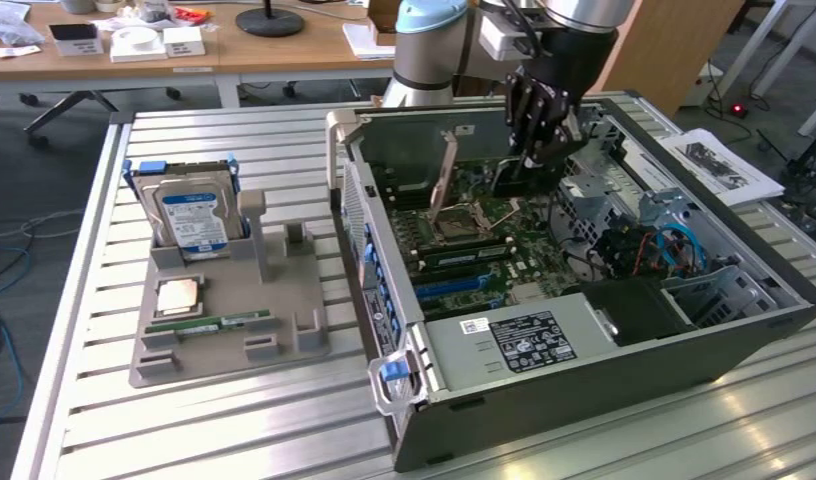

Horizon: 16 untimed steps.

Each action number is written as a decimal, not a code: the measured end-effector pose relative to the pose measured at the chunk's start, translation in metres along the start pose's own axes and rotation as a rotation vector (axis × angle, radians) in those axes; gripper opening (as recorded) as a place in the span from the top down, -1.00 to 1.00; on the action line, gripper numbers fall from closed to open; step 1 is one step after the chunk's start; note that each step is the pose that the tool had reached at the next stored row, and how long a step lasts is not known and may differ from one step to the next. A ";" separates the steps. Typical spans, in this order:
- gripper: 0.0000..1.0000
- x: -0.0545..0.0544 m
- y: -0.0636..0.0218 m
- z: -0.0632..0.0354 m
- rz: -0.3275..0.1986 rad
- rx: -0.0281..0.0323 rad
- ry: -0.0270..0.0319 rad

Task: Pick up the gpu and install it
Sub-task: 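Insert the gpu into the slot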

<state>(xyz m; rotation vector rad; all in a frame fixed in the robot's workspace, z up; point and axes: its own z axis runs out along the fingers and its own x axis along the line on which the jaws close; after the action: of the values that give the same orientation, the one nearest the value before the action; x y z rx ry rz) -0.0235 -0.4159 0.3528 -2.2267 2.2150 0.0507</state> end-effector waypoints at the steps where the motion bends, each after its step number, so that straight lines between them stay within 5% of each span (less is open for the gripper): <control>1: 0.47 0.000 0.0003 0.0012 0.000 0.0000 0.0000; 16: 0.47 0.000 0.0040 0.0153 0.000 -0.0001 0.0000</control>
<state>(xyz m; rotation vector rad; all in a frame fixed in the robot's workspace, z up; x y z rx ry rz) -0.0279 -0.4159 0.3376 -2.2268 2.2149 0.0508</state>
